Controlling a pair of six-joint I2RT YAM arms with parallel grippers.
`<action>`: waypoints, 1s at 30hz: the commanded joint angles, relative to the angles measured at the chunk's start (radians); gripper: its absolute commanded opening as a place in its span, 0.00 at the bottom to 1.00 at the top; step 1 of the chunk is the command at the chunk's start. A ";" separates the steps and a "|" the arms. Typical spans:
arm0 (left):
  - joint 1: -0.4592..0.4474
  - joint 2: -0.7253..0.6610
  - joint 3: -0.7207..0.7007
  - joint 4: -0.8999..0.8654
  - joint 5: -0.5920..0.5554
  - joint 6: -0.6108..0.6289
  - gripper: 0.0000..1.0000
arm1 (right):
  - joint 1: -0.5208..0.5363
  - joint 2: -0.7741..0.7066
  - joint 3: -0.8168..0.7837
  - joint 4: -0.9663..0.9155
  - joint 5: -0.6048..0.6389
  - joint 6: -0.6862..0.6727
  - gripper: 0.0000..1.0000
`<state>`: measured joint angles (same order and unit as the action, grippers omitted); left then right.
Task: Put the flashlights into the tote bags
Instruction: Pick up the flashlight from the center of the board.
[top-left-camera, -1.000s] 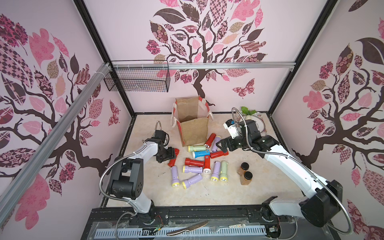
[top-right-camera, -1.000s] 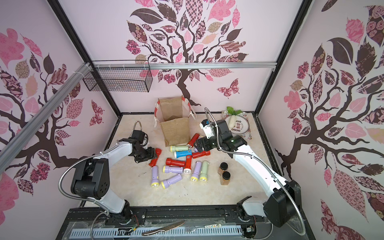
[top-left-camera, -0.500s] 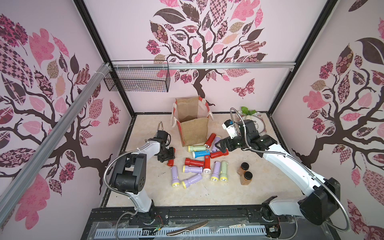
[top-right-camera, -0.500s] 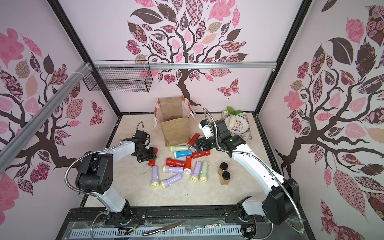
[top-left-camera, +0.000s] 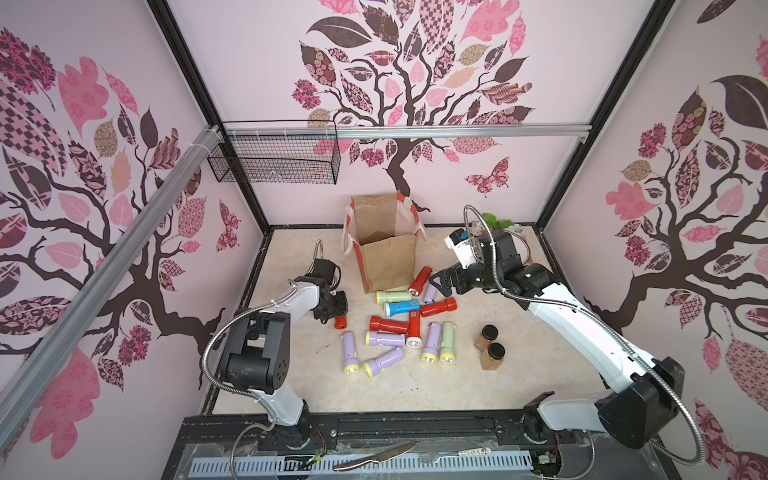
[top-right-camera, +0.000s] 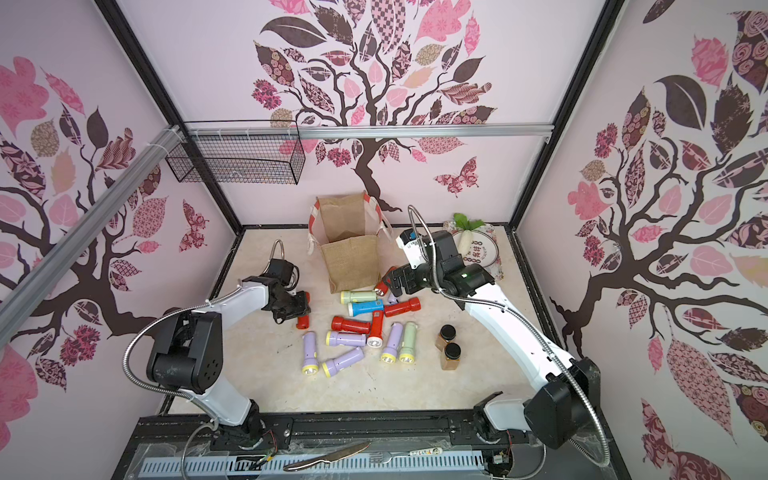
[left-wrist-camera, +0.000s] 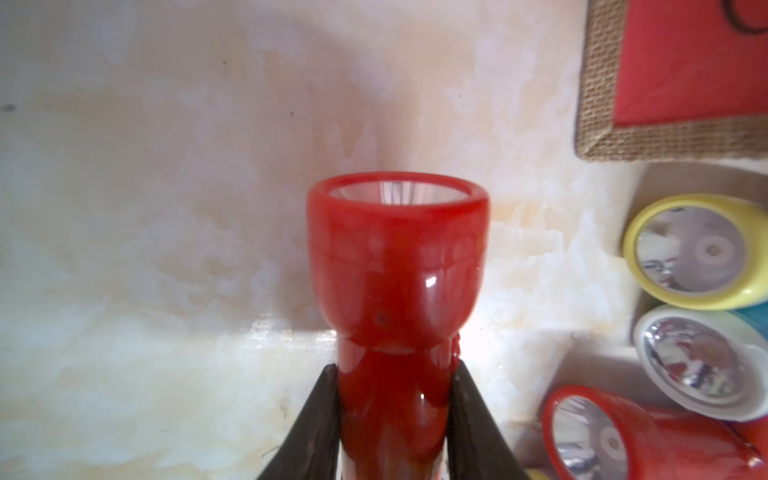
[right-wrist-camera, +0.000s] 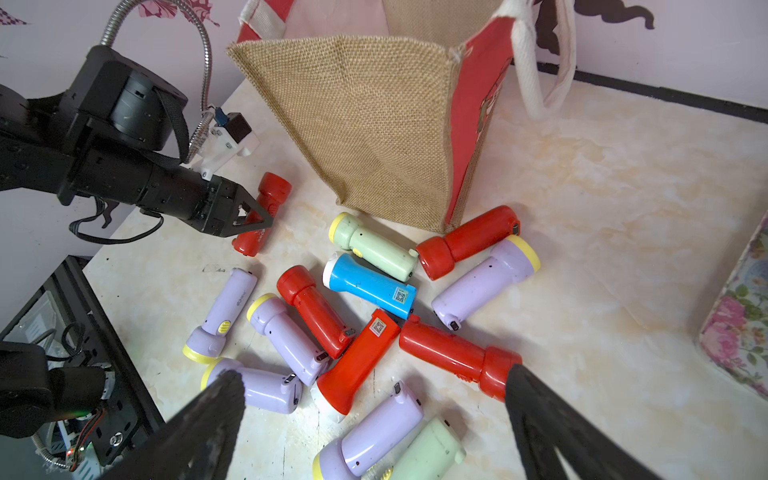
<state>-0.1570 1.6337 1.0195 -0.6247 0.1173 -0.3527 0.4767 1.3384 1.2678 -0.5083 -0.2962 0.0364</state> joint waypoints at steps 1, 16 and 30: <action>0.000 -0.087 0.044 -0.030 -0.011 -0.031 0.05 | 0.005 0.009 0.060 -0.037 0.006 -0.010 1.00; 0.000 -0.297 0.329 -0.155 0.000 -0.076 0.03 | 0.004 0.017 0.116 -0.038 -0.004 0.028 1.00; -0.014 -0.190 0.630 -0.039 0.105 -0.177 0.01 | 0.004 0.020 0.121 -0.030 -0.003 0.058 1.00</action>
<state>-0.1608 1.4109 1.5551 -0.7273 0.1978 -0.5129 0.4767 1.3403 1.3441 -0.5415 -0.2924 0.0906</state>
